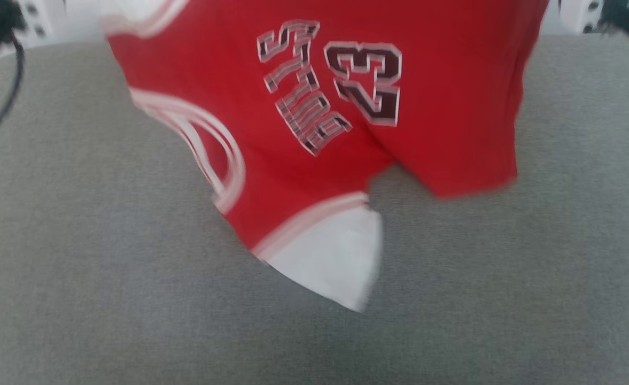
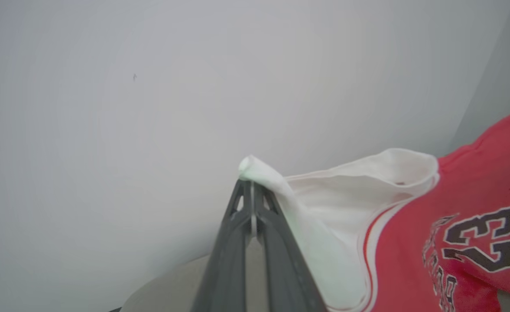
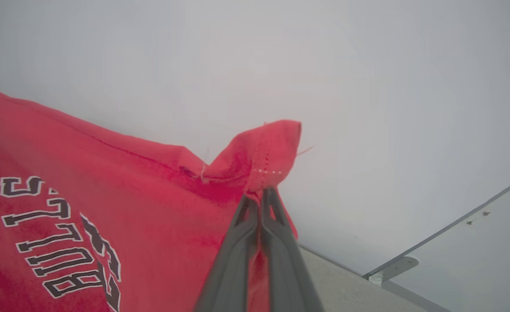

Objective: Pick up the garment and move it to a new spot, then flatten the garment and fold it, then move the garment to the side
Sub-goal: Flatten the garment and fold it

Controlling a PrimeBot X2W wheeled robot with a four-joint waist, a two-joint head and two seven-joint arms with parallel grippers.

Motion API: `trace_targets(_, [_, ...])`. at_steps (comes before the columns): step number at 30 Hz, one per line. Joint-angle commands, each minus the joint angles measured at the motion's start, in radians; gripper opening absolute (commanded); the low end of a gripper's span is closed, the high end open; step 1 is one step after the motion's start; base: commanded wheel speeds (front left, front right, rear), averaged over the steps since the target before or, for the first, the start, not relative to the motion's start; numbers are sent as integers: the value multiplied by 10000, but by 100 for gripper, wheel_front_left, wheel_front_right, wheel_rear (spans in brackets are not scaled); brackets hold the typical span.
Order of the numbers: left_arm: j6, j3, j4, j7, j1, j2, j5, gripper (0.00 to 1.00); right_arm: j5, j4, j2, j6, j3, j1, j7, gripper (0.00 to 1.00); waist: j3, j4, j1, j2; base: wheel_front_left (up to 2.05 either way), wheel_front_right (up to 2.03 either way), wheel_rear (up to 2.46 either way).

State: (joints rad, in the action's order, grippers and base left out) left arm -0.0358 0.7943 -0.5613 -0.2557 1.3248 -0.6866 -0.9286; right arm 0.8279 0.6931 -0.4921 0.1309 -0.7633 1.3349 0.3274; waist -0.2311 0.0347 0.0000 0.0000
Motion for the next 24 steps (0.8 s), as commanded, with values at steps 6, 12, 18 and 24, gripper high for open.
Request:
trace_targets(6, [-308, -12, -1457, 952, 1743, 451, 786, 0, -705, 1103, 507, -1, 185, 1010, -1309, 0, -63, -357, 0, 0, 0, 0, 0])
trace_targets(12, [-261, -38, -2787, 2896, 3814, 958, 1829, 0, -2029, 2712, 879, -3, 611, 2582, -3520, 0, -953, -505, 0, 0, 0, 0, 0])
trace_targets(18, [-150, -210, -3713, 4905, 5494, 1348, 2559, 0, -3079, 4173, 1200, -4, 1097, 3850, -5147, 0, -2091, -488, 0, 0, 0, 0, 0])
trace_targets(24, [-588, -433, -3876, 5216, 5405, 1685, 2910, 0, -3619, 4999, 1487, -3, 919, 3766, -5438, 0, -2806, -239, 0, 0, 0, 0, 0])
